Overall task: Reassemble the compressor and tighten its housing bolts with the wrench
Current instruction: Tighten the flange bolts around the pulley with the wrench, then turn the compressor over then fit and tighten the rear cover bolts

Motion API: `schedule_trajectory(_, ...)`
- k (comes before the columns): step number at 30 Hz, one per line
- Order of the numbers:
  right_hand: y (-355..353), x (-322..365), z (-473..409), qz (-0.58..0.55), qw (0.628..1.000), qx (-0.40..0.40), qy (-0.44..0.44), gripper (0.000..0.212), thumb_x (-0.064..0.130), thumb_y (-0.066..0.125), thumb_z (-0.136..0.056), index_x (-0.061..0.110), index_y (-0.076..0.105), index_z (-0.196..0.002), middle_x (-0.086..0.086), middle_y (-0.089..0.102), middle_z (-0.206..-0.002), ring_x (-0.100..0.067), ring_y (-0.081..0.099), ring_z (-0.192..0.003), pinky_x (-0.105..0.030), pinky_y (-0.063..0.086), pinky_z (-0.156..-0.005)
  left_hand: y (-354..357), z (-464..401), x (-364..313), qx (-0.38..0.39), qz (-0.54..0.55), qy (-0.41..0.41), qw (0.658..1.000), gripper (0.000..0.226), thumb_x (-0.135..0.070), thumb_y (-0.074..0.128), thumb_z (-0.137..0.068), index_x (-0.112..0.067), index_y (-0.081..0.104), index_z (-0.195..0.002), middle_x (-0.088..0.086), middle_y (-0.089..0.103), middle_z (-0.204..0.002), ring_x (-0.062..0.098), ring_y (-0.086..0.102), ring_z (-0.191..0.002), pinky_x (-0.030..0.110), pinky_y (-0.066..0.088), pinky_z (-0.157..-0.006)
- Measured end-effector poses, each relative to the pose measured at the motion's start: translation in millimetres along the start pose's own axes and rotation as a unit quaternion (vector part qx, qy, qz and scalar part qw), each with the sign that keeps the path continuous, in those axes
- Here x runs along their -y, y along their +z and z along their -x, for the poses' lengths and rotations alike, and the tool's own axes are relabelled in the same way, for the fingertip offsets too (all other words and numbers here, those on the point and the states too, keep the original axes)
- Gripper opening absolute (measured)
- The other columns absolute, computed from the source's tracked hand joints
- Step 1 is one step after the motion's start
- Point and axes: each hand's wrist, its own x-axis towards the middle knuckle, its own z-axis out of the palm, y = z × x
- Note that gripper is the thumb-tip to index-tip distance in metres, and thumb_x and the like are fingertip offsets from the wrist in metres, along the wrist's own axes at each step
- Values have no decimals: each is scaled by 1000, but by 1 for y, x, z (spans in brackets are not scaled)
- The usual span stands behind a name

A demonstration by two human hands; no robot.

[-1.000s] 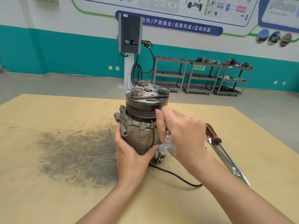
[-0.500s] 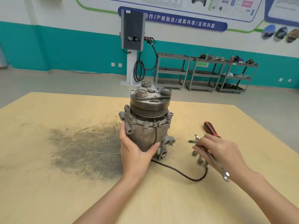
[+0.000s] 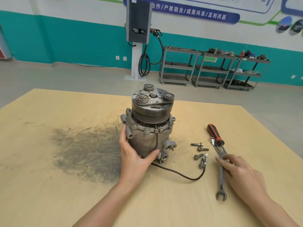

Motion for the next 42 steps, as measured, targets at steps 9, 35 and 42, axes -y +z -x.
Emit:
schedule_trajectory(9,4,2,2,48,998,32,-24,50,1,93,-54,22,79,-98,5,72,-94,-20,70,-84,-25,44,-41,-5,2,-12,-17,80,12,997,117,-42,90,-58,-70,5,-134,-53,13,-142,-10,18,-145,14,25,-115)
schedule_trajectory(35,18,179,-76,-658,671,66,336,71,64,35,-92,32,19,-153,3,33,-154,-8,36,-123,-30,31,-97,8,-150,-154,350,-512,134,773,50,-68,42,-91,-37,51,-129,1,54,-125,24,38,-123,42,29,-80)
schedule_trajectory(42,27,186,-74,-676,642,26,361,64,63,42,-89,27,43,-143,22,57,-115,12,53,-98,-15,38,-78,3,-151,-155,373,-500,126,771,64,-79,41,-86,-37,45,-134,-2,47,-121,21,34,-126,41,31,-82)
